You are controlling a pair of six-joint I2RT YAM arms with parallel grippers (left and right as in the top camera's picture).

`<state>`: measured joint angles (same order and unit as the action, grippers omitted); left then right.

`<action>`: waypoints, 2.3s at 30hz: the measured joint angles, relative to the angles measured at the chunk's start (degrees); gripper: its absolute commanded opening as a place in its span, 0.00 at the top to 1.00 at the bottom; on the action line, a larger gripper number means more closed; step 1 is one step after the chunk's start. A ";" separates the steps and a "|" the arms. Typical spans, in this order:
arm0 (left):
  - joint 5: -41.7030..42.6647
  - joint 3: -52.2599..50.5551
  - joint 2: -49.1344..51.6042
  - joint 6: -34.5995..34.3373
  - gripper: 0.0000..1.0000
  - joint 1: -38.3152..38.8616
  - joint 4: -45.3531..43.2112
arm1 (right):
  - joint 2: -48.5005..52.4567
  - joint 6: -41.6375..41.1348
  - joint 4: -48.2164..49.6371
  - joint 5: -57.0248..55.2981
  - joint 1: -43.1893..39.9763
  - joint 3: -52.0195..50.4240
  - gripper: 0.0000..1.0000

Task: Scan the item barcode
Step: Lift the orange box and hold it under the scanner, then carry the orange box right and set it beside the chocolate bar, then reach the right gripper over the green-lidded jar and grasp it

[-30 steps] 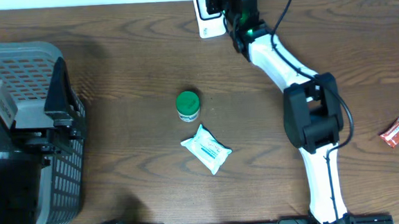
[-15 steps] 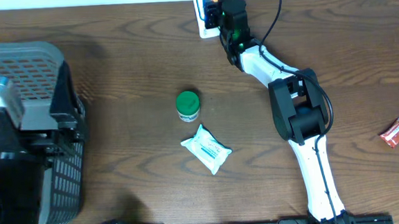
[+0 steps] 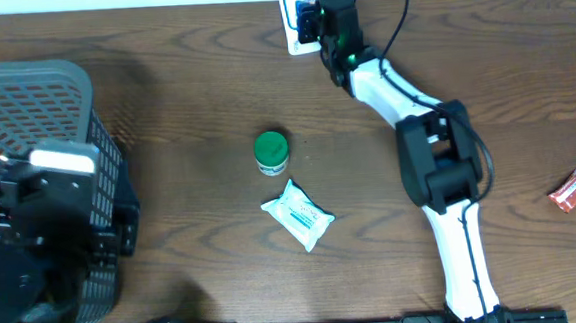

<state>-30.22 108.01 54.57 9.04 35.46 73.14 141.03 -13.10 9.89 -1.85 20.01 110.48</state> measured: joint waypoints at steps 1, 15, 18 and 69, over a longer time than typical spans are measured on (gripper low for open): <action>0.04 -0.02 0.00 0.00 0.18 0.00 1.77 | -1.77 0.37 -3.56 -0.02 -0.07 -0.02 0.60; 0.04 -0.13 -0.04 0.00 0.18 0.00 16.35 | -32.85 4.48 -57.22 -21.38 -10.10 0.63 0.66; 0.04 -0.13 -0.04 0.00 0.18 0.00 16.52 | -34.07 3.34 -66.07 -26.53 -14.84 0.72 0.67; 0.02 -0.13 -0.04 0.00 0.18 0.00 16.55 | -32.04 -6.51 -85.13 -0.50 -39.45 -8.20 0.01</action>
<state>-30.20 107.87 54.52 9.04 35.46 89.69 108.99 -19.62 -75.24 -2.35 -19.44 102.28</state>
